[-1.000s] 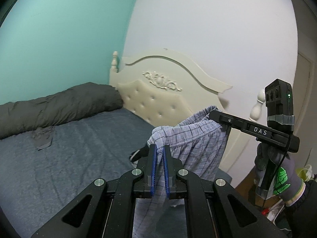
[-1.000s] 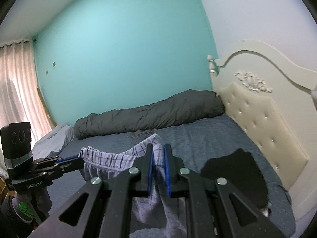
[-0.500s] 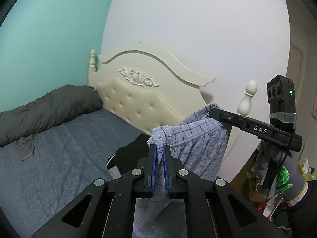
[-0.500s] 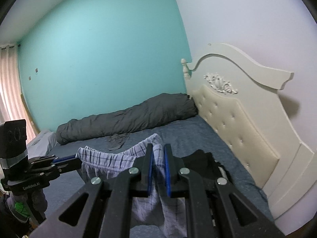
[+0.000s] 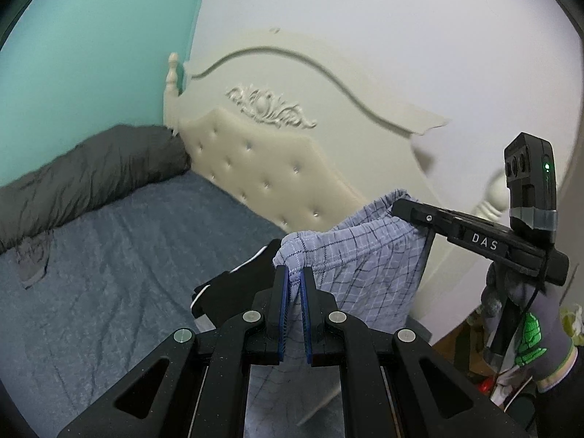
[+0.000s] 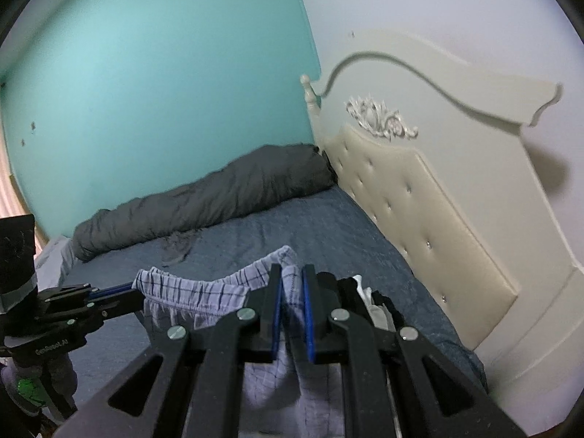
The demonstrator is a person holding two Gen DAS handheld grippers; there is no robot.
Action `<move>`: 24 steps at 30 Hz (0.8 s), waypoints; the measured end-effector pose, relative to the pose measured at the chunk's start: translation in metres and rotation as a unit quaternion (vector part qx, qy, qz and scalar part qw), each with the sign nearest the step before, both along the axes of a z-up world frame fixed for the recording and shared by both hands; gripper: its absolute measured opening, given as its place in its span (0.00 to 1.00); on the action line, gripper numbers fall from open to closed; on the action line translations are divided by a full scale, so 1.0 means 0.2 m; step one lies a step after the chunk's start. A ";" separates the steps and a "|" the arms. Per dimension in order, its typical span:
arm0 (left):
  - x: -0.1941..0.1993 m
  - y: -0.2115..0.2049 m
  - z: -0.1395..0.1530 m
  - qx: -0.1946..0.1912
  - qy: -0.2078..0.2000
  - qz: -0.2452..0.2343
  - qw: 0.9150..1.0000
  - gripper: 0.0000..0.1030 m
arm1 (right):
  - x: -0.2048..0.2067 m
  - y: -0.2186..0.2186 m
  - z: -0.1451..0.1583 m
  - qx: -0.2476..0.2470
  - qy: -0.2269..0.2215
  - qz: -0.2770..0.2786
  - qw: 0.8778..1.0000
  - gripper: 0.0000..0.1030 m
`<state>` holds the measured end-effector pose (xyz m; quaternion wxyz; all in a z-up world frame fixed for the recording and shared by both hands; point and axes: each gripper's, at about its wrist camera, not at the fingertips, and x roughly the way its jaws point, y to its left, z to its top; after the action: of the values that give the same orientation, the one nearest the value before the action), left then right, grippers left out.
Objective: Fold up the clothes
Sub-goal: 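Lift the shorts with both grippers and carry them toward the clothes stack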
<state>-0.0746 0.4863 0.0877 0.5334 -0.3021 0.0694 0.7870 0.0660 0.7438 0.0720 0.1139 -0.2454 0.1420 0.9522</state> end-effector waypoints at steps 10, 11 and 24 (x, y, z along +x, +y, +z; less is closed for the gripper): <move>-0.41 0.30 -0.29 -0.030 -0.064 0.025 0.997 0.07 | -0.52 0.07 -0.20 -0.003 -0.071 0.006 0.997 0.09; -0.45 0.32 -0.33 -0.034 -0.074 0.027 0.996 0.07 | -0.57 0.08 -0.22 -0.005 -0.080 0.007 0.997 0.09; -0.63 0.46 -0.77 -0.085 -0.152 0.053 0.983 0.09 | -0.85 0.22 -0.56 -0.031 -0.192 -0.002 0.981 0.18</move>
<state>-0.1997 0.5789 -0.0654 0.4679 -0.4656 0.0386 0.7502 -0.1040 0.7875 -0.0409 0.1335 -0.4267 0.1472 0.8823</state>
